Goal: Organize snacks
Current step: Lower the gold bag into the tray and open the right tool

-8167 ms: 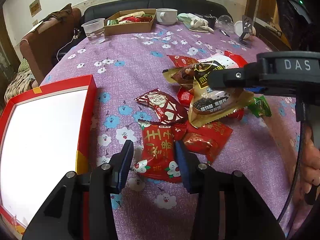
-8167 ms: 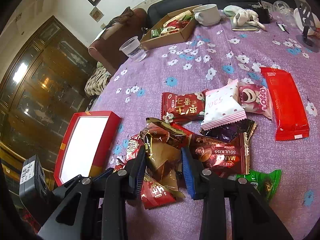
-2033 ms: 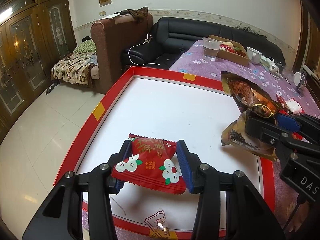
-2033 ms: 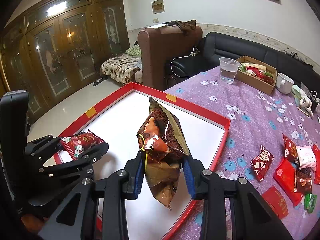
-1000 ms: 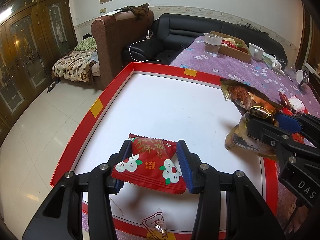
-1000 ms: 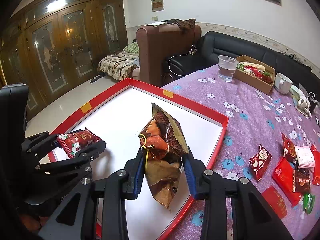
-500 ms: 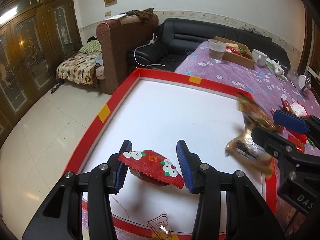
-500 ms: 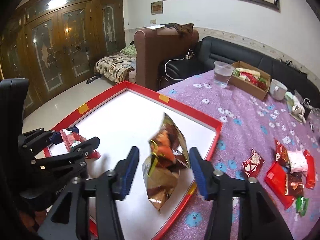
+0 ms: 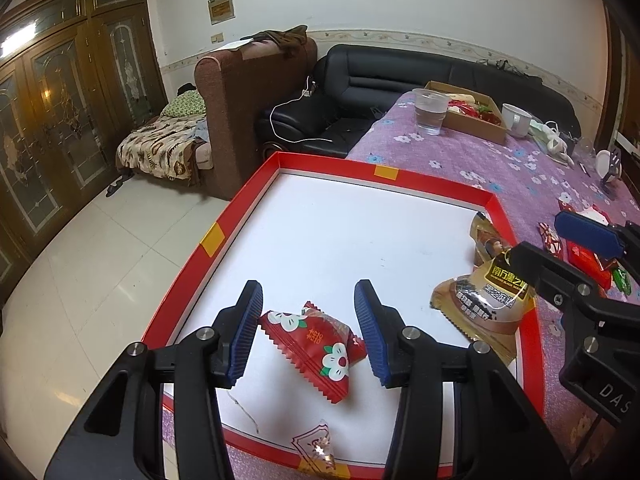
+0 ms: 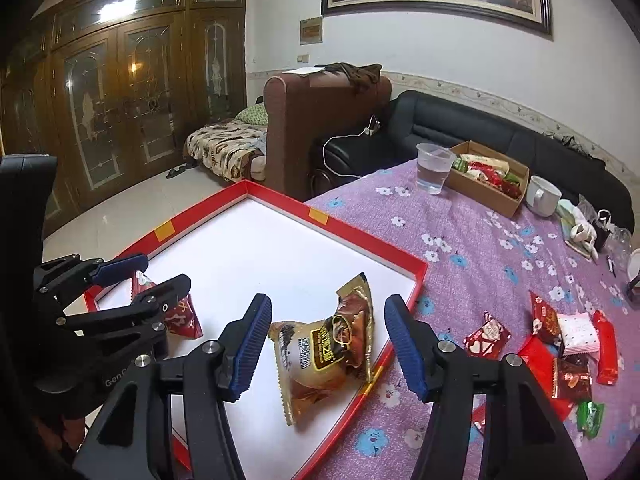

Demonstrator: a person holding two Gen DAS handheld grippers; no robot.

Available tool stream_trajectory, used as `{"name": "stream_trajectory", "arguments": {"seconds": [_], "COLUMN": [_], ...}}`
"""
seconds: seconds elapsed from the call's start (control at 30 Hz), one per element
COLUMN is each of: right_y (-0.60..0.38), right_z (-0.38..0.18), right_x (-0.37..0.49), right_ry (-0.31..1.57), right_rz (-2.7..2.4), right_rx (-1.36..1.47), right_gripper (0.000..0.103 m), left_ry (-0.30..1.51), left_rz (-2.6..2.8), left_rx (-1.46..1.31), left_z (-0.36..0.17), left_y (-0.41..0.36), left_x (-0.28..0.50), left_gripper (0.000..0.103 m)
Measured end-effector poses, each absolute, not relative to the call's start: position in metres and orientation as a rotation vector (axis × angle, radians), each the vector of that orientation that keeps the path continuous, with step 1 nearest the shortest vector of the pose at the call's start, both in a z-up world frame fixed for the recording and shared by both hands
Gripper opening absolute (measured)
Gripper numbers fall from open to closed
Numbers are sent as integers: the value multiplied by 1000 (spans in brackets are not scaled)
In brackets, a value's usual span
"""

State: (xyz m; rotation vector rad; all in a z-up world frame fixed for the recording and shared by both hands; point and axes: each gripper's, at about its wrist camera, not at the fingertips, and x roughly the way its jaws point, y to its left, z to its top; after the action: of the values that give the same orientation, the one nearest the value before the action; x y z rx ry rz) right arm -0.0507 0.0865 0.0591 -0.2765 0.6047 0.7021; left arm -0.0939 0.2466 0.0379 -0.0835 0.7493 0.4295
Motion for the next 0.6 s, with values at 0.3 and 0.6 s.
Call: {"name": "stream_trajectory", "arguments": {"seconds": [0.3, 0.6], "right_y": [75, 55], "right_z": [64, 73], "right_x": [-53, -54], "right_ry": [584, 556], "right_rz": [694, 671], "right_rx": [-266, -244], "right_gripper": [61, 66], "left_ry": [746, 740], "left_rz": [428, 415], "left_rx": [-58, -14], "left_z": [43, 53], "left_y": [233, 211], "left_x": [-95, -94], "left_gripper": [55, 56]}}
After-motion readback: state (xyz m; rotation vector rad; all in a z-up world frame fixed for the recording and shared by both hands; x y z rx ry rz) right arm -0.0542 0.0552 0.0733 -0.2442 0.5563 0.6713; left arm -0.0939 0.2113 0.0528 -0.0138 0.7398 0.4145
